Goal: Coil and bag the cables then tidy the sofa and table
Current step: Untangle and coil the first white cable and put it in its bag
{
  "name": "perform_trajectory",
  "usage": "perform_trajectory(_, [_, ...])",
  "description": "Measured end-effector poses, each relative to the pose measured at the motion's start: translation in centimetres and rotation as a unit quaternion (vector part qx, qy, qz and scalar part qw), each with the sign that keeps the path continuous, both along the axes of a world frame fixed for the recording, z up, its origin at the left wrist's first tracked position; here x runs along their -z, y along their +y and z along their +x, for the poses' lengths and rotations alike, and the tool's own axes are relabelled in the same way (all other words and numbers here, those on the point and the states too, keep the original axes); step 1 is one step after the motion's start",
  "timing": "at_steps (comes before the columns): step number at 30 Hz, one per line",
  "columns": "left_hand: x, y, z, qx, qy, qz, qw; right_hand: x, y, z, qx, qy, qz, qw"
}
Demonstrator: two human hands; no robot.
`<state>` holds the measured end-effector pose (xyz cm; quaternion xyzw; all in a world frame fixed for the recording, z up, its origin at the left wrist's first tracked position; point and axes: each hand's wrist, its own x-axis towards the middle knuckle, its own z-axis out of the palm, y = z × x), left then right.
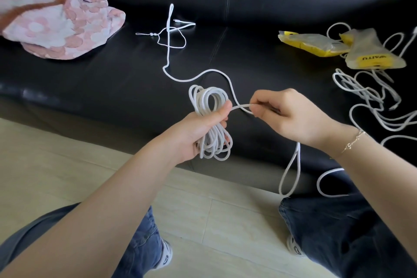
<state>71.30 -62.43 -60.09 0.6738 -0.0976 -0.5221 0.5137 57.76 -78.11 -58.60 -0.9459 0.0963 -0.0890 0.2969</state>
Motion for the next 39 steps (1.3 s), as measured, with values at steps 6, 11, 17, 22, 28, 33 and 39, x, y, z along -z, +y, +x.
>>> perform_trajectory(6, [0.4, 0.0, -0.3, 0.069, -0.121, 0.032, 0.990, 0.2, 0.6, 0.2, 0.003, -0.120, -0.153, 0.981])
perform_trajectory(11, [0.5, 0.3, -0.6, 0.190, -0.146, 0.028, 0.971, 0.6, 1.2, 0.3, 0.048, -0.169, -0.165, 0.971])
perform_trajectory(17, [0.5, 0.0, -1.4, 0.133, -0.108, 0.073, 0.982, 0.3, 1.2, 0.5, 0.092, -0.142, -0.105, 0.980])
perform_trajectory(22, [0.3, 0.1, 0.0, -0.047, 0.068, -0.007, 0.997, -0.1, 0.2, 0.7, 0.163, -0.011, 0.033, 0.986])
perform_trajectory(28, [-0.5, 0.5, 1.9, -0.212, 0.240, -0.121, 0.940, -0.3, -0.5, 0.1, 0.158, 0.092, 0.008, 0.983])
perform_trajectory(33, [-0.6, 0.8, 2.4, -0.268, 0.258, -0.150, 0.916, -0.3, -0.5, 0.1, 0.167, 0.060, -0.046, 0.983])
perform_trajectory(39, [-0.7, 0.5, 0.8, -0.153, 0.104, -0.059, 0.981, 0.3, 2.1, 1.0, 0.110, 0.060, -0.078, 0.989])
